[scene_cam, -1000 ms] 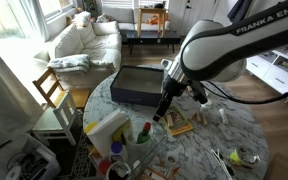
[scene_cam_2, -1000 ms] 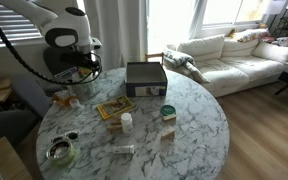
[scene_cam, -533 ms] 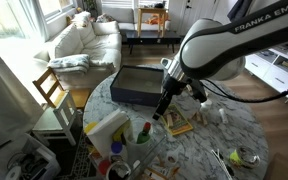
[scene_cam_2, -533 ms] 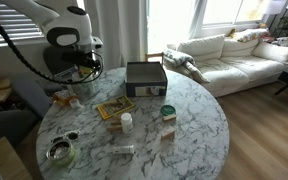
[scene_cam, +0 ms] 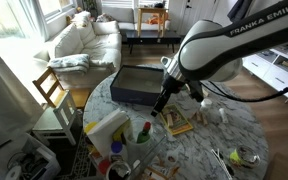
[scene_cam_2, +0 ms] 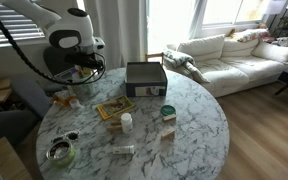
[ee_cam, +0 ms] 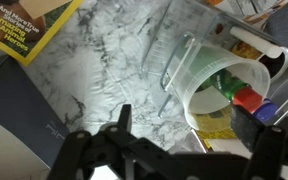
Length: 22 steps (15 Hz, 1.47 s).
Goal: Take the plastic cup out of the clear box then remove the green bottle from it and place the pair of sunglasses in it
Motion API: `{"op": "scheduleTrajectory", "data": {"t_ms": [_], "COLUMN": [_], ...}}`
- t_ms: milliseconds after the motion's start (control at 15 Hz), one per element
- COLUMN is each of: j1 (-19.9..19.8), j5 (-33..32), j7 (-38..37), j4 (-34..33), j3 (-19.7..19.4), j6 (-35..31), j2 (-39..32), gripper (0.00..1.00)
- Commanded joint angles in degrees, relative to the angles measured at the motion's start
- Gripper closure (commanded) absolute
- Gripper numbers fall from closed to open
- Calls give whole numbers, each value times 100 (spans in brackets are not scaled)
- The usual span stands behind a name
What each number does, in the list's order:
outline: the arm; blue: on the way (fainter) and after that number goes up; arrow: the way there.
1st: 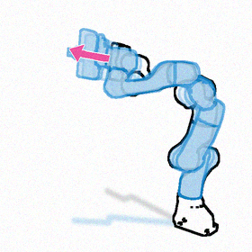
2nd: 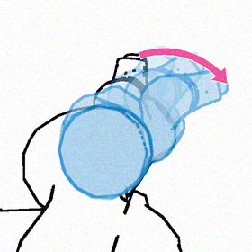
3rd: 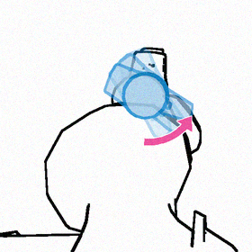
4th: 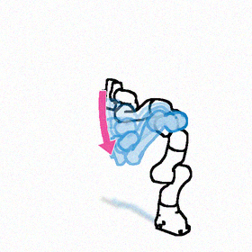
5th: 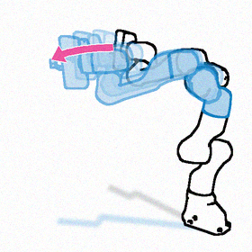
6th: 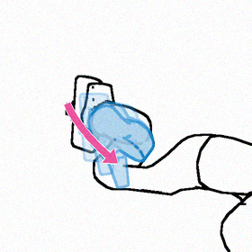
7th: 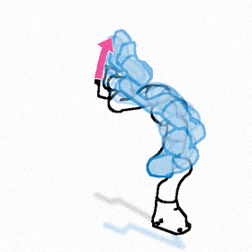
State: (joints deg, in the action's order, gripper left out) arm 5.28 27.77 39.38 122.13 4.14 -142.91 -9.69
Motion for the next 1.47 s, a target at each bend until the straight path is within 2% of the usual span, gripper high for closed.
{"op": "scheduleTrajectory", "data": {"t_ms": [0,400,867,1133,1333,1400], "j1": [-198,-328,-422,-498,-559,-587], "j5": [-16,82,37,235,318,355], "j7": [-69,-34,-173,-203,-243,-242], "j4": [-78,-159,-171,-195,-201,-202], "j3": [211,485,610,733,846,896], "j6": [-258,-311,-415,-669,-960,-1037], "j2": [-260,-533,-671,-765,-833,-859], "gripper": [0,0,0,0,6,11]}}
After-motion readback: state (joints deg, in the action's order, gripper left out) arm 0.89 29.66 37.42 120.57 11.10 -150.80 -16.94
